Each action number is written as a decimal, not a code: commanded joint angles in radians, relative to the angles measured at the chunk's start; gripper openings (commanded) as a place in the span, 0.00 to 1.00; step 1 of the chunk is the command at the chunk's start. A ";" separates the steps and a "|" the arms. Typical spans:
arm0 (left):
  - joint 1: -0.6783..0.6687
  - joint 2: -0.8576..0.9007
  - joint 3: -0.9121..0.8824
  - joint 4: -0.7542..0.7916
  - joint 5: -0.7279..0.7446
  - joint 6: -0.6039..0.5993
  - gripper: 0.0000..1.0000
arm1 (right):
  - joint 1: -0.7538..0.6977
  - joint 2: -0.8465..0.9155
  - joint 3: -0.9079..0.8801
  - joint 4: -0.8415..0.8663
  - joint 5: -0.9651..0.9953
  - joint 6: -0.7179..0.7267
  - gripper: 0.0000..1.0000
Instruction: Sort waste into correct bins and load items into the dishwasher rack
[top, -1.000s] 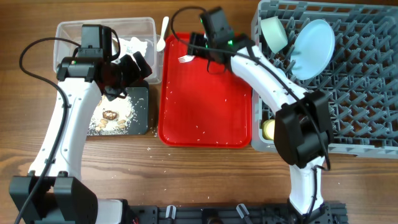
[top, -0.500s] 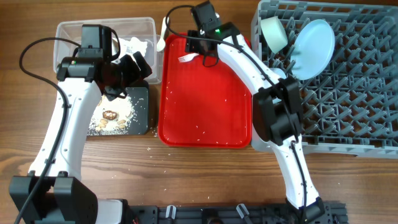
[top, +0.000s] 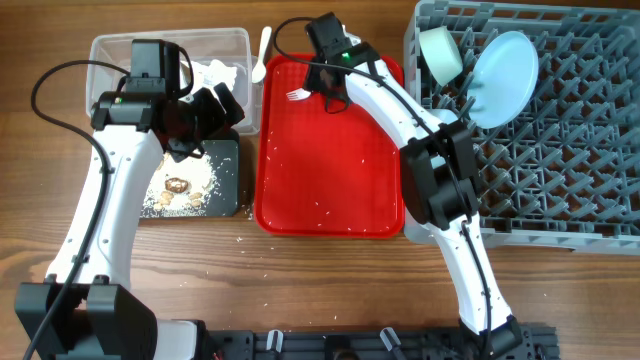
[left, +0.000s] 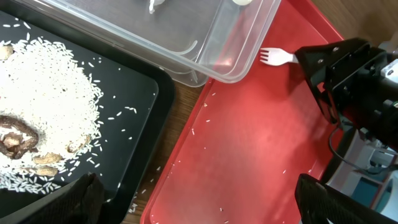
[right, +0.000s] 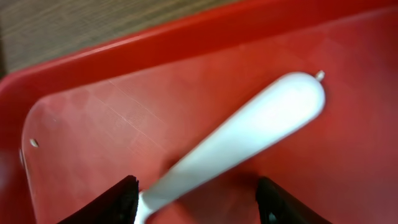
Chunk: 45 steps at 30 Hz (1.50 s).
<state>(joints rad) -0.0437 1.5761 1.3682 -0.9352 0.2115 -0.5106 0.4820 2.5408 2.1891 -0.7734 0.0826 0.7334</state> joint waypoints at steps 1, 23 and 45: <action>0.005 -0.022 0.014 0.002 0.008 0.008 1.00 | 0.008 0.061 -0.005 -0.057 -0.015 0.027 0.59; 0.005 -0.022 0.014 0.002 0.008 0.008 1.00 | 0.044 0.076 0.053 -0.057 0.092 0.342 0.78; 0.005 -0.022 0.014 0.002 0.008 0.008 1.00 | -0.001 0.229 0.051 -0.269 -0.100 0.126 0.50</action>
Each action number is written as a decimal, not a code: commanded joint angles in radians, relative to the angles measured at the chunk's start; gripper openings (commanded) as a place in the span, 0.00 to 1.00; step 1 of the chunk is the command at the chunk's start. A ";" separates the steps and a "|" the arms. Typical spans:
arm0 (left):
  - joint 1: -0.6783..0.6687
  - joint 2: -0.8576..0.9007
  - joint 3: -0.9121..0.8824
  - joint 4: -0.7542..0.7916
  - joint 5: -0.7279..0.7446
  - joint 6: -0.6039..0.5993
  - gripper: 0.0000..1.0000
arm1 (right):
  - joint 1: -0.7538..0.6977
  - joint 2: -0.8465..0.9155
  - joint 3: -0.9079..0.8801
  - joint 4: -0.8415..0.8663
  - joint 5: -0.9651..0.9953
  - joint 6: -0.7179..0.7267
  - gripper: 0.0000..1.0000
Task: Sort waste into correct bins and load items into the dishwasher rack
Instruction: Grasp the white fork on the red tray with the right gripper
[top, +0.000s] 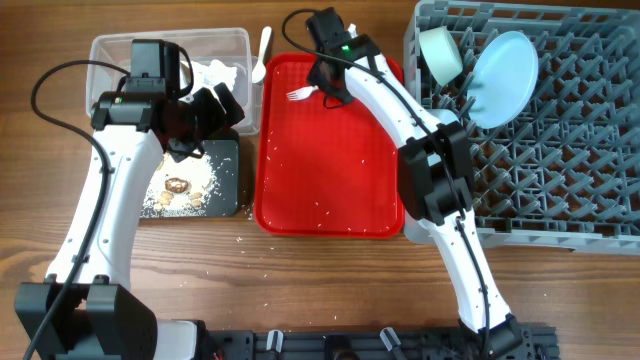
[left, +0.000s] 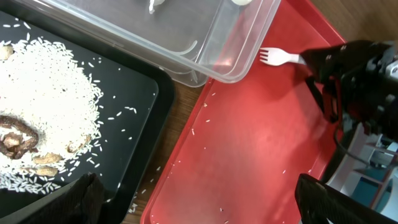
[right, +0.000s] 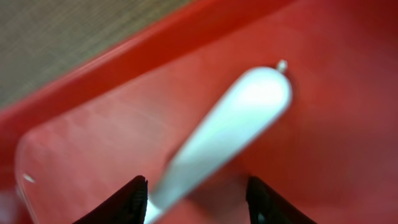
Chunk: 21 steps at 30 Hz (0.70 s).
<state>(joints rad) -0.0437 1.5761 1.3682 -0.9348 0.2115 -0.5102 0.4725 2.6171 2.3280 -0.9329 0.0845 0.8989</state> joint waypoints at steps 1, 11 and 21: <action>0.005 -0.022 0.014 0.002 0.008 0.008 1.00 | 0.011 0.153 -0.088 -0.106 -0.105 -0.056 0.50; 0.005 -0.022 0.014 0.002 0.008 0.008 1.00 | 0.014 0.152 -0.058 -0.200 -0.180 -0.152 0.33; 0.005 -0.022 0.014 0.002 0.008 0.008 1.00 | 0.027 0.152 -0.058 -0.335 -0.245 -0.250 0.09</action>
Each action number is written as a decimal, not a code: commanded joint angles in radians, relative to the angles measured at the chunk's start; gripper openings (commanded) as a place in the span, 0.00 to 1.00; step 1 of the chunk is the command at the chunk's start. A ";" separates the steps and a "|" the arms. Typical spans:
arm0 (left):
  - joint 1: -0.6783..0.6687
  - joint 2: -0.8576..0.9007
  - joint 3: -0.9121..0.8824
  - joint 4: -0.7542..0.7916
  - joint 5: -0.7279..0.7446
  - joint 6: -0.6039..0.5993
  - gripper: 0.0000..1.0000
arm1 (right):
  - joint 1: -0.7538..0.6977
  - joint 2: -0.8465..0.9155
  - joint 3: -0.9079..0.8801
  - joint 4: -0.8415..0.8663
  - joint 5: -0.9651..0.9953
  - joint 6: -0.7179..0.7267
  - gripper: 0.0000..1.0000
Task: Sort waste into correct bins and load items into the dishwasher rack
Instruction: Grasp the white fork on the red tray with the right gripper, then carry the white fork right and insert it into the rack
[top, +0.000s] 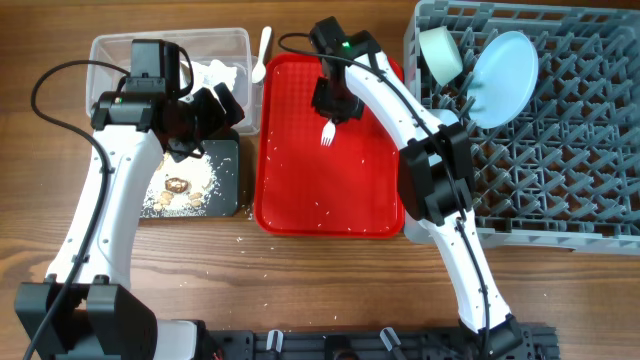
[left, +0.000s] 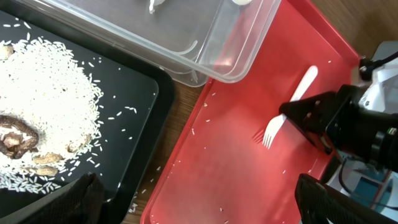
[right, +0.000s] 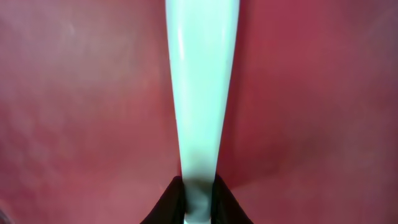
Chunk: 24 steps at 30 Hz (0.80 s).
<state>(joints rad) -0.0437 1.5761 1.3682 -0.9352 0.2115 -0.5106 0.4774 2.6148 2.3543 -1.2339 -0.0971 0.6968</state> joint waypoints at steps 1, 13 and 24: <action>0.005 -0.022 0.014 0.002 0.008 0.008 1.00 | 0.023 0.154 -0.084 -0.036 -0.063 -0.058 0.08; 0.005 -0.022 0.014 0.002 0.008 0.008 1.00 | 0.023 -0.004 -0.083 -0.066 -0.010 -0.232 0.05; 0.005 -0.023 0.014 0.002 0.008 0.008 1.00 | 0.021 -0.315 -0.083 -0.159 0.054 -0.330 0.04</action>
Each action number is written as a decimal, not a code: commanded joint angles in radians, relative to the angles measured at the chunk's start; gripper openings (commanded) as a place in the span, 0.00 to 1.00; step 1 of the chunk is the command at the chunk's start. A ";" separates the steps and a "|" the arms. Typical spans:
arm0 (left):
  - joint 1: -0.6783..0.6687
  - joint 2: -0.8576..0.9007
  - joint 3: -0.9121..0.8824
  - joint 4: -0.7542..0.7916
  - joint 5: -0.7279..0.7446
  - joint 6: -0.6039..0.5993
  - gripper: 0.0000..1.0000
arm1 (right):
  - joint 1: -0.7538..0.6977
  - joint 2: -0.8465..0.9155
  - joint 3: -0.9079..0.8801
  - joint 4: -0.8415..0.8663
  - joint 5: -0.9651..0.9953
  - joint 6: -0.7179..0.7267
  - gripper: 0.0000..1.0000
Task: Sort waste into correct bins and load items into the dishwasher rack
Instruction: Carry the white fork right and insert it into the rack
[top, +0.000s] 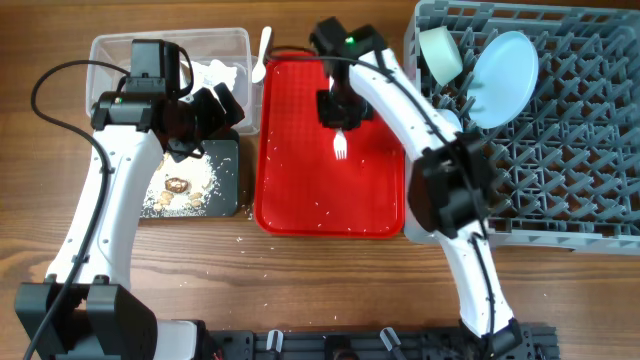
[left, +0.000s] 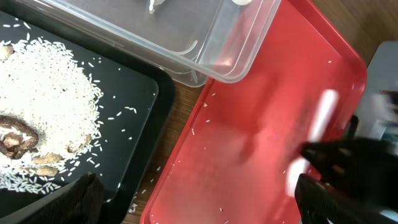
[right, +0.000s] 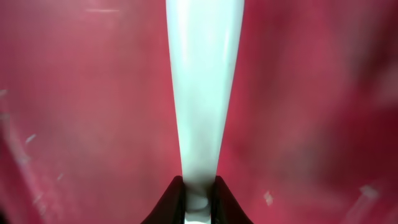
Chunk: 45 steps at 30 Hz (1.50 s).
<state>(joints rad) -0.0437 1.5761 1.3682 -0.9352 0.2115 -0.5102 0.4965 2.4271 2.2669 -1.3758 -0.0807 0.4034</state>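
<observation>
My right gripper is shut on a white plastic fork, holding it above the red tray; its tines point toward the tray's front. In the right wrist view the fork's handle is pinched between the fingers. The fork shows blurred in the left wrist view. My left gripper stands open over the edge of the black tray of rice and scraps. The grey dishwasher rack is at the right.
A clear plastic bin with white waste sits at the back left. A white spoon lies between the bin and the red tray. A pale bowl and a light blue plate stand in the rack. Rice grains dot the red tray.
My right gripper has moved with the fork toward the middle right of the red tray. The left arm has not moved.
The fork lay at the red tray's back edge with my right gripper open around its handle. Then the gripper was shut on the fork and held it above the tray, tines forward. Now it holds it further right and forward.
</observation>
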 joint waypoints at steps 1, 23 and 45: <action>0.005 -0.022 0.014 0.002 0.008 0.008 1.00 | 0.000 -0.163 0.005 -0.024 0.041 -0.037 0.04; 0.005 -0.023 0.014 0.002 0.008 0.008 1.00 | -0.657 -0.953 -0.708 -0.074 0.107 0.163 0.04; 0.005 -0.022 0.014 0.002 0.008 0.008 1.00 | -0.657 -0.987 -1.133 0.406 -0.059 0.144 0.71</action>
<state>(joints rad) -0.0437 1.5761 1.3682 -0.9352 0.2115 -0.5106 -0.1600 1.4868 1.1076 -0.9421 -0.1013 0.6537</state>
